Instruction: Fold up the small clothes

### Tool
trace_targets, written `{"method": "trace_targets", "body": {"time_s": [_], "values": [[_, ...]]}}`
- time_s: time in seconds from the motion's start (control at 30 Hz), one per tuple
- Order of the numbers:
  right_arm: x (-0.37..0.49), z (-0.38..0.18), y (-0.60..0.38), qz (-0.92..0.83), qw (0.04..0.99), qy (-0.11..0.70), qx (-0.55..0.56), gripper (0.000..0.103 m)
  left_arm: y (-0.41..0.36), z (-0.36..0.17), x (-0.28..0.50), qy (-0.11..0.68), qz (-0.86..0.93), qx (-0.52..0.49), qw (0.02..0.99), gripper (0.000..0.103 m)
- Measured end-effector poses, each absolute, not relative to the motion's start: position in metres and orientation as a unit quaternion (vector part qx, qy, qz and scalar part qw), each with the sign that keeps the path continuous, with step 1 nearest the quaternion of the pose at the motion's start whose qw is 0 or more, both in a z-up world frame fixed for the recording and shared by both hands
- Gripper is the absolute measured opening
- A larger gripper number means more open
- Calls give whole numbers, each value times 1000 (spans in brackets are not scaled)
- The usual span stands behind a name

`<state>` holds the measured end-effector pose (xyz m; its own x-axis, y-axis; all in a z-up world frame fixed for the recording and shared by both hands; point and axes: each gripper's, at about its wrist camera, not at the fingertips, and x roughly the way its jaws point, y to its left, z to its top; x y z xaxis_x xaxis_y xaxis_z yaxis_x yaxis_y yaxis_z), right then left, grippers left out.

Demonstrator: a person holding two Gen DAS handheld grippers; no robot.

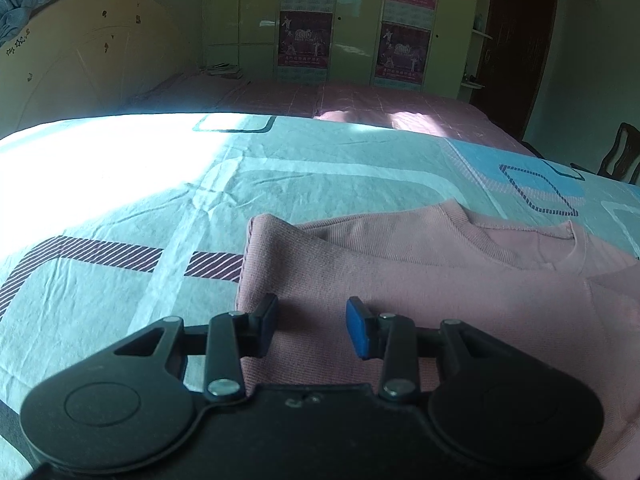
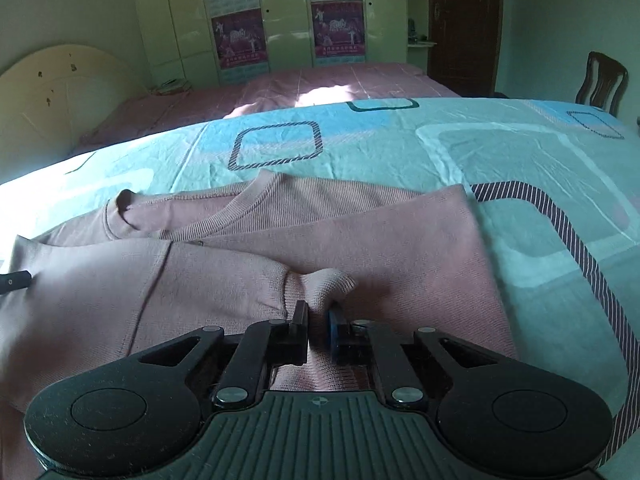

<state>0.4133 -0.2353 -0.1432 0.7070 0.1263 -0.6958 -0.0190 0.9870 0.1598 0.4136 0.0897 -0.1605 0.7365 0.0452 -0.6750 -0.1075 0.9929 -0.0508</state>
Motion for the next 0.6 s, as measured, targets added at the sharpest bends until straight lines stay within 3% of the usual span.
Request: {"method": "trace_targets", "body": {"time_s": [0.07,0.23,0.33,0.53,0.6], "values": [[414,-134,-240,27,930,356,85,32,90,-159,420,358,43,-44,932,38],[425,-132,-224,59,929,358,73,32,94,-168,440,360,59,-41,930,39],[429,-146,-214,67,921,379,56,32,99,-172,442,353,72,-38,932,33],[436,-158,-210,62,918,391,20,32,92,-169,437,346,80,-21,935,33],[428,-149,-215,69,921,381,45,32,89,-162,430,344,77,-19,936,38]]}}
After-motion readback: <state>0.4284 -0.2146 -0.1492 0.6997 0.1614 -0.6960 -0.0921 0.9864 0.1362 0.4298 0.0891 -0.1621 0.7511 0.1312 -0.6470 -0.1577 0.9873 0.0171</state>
